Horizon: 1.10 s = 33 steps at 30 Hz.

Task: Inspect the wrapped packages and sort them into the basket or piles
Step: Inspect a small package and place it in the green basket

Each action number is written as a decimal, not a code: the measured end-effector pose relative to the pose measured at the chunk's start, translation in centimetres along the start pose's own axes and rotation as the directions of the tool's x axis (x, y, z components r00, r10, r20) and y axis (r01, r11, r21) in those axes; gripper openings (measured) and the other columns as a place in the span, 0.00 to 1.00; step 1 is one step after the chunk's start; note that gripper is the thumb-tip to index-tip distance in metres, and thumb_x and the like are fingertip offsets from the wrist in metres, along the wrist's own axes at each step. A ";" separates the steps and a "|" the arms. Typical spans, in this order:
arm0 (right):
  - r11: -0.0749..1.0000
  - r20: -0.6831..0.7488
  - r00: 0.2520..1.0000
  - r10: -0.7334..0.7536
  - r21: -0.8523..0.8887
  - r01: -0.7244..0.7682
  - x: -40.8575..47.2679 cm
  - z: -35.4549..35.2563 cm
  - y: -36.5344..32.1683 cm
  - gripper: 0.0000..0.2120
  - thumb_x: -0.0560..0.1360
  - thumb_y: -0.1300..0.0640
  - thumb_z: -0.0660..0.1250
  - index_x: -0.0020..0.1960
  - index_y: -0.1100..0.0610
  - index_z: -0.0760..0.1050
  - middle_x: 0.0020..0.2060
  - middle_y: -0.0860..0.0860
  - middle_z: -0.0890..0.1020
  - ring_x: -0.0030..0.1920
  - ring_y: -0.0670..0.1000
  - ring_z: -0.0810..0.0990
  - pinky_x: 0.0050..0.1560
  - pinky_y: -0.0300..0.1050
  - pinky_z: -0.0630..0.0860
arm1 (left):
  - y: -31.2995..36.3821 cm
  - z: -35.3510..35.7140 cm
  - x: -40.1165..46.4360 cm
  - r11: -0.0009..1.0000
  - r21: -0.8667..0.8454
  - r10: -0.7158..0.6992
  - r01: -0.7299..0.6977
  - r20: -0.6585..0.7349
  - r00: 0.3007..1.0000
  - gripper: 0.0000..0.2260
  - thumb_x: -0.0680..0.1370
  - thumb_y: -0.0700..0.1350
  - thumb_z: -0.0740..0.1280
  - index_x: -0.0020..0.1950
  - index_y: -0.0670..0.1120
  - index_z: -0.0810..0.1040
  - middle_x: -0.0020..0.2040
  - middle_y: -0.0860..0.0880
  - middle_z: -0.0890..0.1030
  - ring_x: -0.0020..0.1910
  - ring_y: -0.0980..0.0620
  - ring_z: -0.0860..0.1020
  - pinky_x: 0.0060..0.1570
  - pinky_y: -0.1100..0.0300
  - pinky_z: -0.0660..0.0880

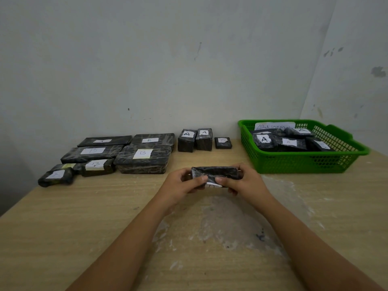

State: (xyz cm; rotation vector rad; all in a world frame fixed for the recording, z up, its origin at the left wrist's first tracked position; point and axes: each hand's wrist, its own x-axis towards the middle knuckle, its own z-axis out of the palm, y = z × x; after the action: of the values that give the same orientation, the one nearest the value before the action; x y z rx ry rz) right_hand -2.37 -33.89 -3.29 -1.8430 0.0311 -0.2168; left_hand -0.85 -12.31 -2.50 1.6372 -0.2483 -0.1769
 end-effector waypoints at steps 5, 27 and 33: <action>0.995 0.042 0.998 -0.039 0.092 0.035 -0.1 0.3 -0.2 0.12 0.78 0.51 0.73 0.56 0.58 0.79 0.42 0.57 0.85 0.34 0.52 0.84 0.33 0.44 0.79 | 0.1 -0.4 0.3 1.000 -0.028 -0.010 0.008 -0.063 0.998 0.11 0.77 0.43 0.75 0.57 0.42 0.82 0.48 0.45 0.87 0.45 0.49 0.87 0.41 0.64 0.79; 0.963 0.046 0.987 -0.153 0.230 0.139 -0.5 -0.1 -1.3 0.24 0.65 0.52 0.81 0.59 0.51 0.80 0.49 0.51 0.87 0.44 0.46 0.84 0.47 0.43 0.80 | -0.4 -1.3 0.6 0.996 0.088 0.014 -0.006 -0.091 0.996 0.20 0.72 0.54 0.78 0.63 0.54 0.82 0.60 0.50 0.82 0.56 0.51 0.83 0.51 0.55 0.83; 0.966 0.059 0.968 -0.246 0.093 0.240 -1.0 -0.2 -1.9 0.23 0.63 0.46 0.80 0.57 0.41 0.82 0.51 0.46 0.86 0.48 0.50 0.85 0.50 0.46 0.82 | 0.7 -0.7 -0.3 0.997 0.074 -0.018 0.016 0.025 1.000 0.28 0.70 0.68 0.67 0.66 0.56 0.80 0.62 0.54 0.82 0.61 0.56 0.80 0.61 0.52 0.78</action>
State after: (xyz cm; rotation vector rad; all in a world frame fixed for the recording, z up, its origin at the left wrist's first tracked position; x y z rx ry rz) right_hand -3.55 -33.39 -1.53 -1.7654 -0.2507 -0.3195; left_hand -1.00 -11.65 -1.71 1.7113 -0.2636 -0.2038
